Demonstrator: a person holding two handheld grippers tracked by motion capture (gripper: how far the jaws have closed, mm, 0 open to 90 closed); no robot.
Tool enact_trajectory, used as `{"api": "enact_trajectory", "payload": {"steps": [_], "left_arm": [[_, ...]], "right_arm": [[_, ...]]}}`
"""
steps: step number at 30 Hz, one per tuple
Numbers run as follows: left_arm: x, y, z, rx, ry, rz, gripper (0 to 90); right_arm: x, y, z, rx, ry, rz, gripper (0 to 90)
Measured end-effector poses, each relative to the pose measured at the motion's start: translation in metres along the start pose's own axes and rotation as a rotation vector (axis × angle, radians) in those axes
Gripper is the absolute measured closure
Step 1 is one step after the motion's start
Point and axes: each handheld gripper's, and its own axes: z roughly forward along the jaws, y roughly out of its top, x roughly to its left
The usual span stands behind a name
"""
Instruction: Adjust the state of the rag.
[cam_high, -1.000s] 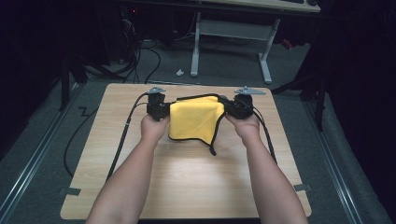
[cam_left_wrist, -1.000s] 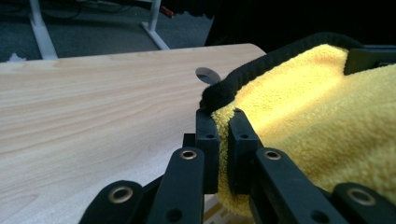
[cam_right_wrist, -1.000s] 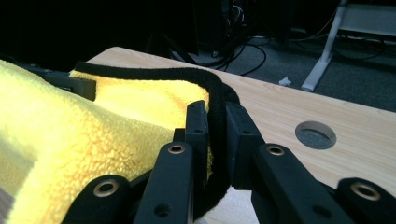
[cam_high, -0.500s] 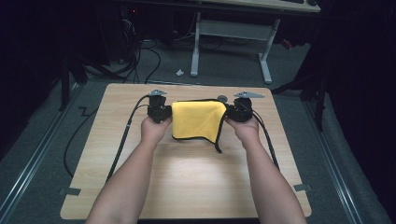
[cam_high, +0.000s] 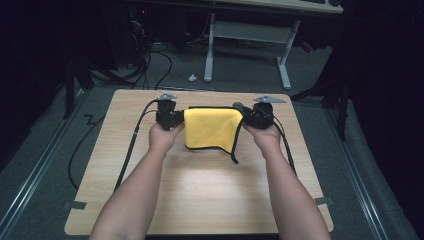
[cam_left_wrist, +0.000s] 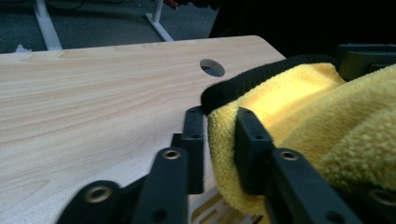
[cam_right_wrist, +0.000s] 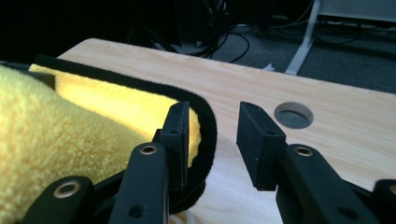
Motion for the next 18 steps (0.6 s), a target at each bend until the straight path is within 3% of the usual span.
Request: {"api": "enact_trajectory", "payload": {"steps": [4,13,18], "left_arm": [[0.001,0.003,-0.006,-0.025,0.027,0.001,64.0],[0.000,0.007,-0.022,-0.059,0.120,0.061,59.1],[0.003,0.007,-0.036,-0.087,0.154,0.055,55.1]], "right_arm": [[-0.002,0.003,-0.004,-0.006,-0.009,0.002,64.9],[-0.005,0.004,-0.014,-0.020,-0.056,-0.022,61.2],[-0.005,0.002,-0.025,-0.033,-0.076,-0.033,59.7]]}}
